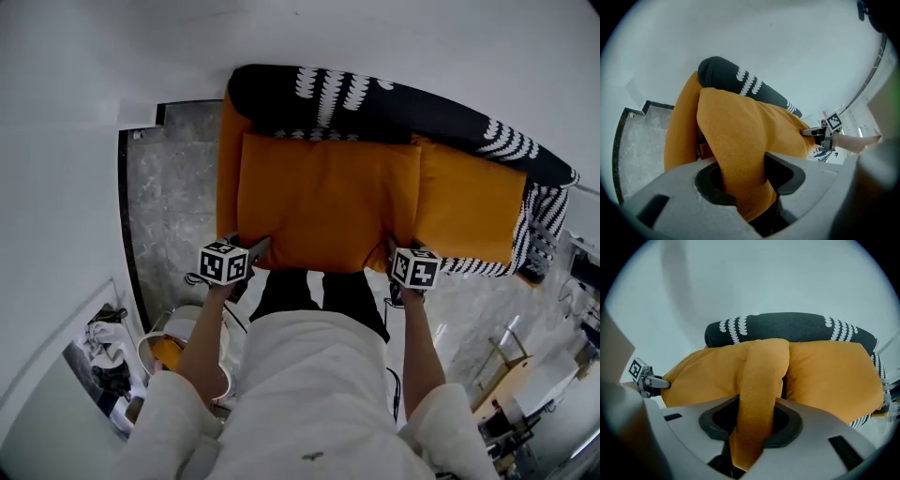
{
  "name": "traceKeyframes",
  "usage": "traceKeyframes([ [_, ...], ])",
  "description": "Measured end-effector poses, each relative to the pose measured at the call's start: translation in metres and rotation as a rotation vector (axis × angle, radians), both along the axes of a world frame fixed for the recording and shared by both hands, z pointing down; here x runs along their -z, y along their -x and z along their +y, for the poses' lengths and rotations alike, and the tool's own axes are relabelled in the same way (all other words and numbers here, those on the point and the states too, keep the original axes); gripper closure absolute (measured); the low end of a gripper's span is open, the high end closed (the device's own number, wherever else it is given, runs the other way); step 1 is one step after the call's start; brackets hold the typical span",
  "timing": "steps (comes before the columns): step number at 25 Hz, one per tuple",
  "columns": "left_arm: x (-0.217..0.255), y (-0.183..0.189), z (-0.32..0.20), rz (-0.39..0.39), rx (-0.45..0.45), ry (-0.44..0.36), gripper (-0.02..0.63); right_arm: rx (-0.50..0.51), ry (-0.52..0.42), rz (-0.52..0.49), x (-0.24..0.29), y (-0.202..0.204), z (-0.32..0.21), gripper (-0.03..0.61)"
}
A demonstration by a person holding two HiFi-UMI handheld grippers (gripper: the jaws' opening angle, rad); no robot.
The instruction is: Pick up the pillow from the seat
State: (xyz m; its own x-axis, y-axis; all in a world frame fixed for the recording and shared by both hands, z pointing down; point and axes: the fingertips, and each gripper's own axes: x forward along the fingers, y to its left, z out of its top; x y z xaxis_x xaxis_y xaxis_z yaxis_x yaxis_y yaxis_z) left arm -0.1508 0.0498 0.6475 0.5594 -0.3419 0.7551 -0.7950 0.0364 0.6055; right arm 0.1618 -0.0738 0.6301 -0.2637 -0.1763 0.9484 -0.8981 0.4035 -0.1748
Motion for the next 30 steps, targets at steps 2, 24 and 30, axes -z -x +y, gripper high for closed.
traceKeyframes([
  [2,0.014,0.006,0.002,-0.015,-0.014,-0.023,0.423,-0.018,-0.018,-0.018,0.012,0.003,0.009,0.443],
  [24,0.117,0.011,-0.006,-0.089,-0.187,-0.254,0.420,-0.229,-0.236,-0.072,0.118,-0.013,0.075,0.442],
  [30,0.135,-0.014,-0.025,-0.070,-0.269,-0.329,0.419,-0.334,-0.294,-0.064,0.138,-0.041,0.093,0.442],
])
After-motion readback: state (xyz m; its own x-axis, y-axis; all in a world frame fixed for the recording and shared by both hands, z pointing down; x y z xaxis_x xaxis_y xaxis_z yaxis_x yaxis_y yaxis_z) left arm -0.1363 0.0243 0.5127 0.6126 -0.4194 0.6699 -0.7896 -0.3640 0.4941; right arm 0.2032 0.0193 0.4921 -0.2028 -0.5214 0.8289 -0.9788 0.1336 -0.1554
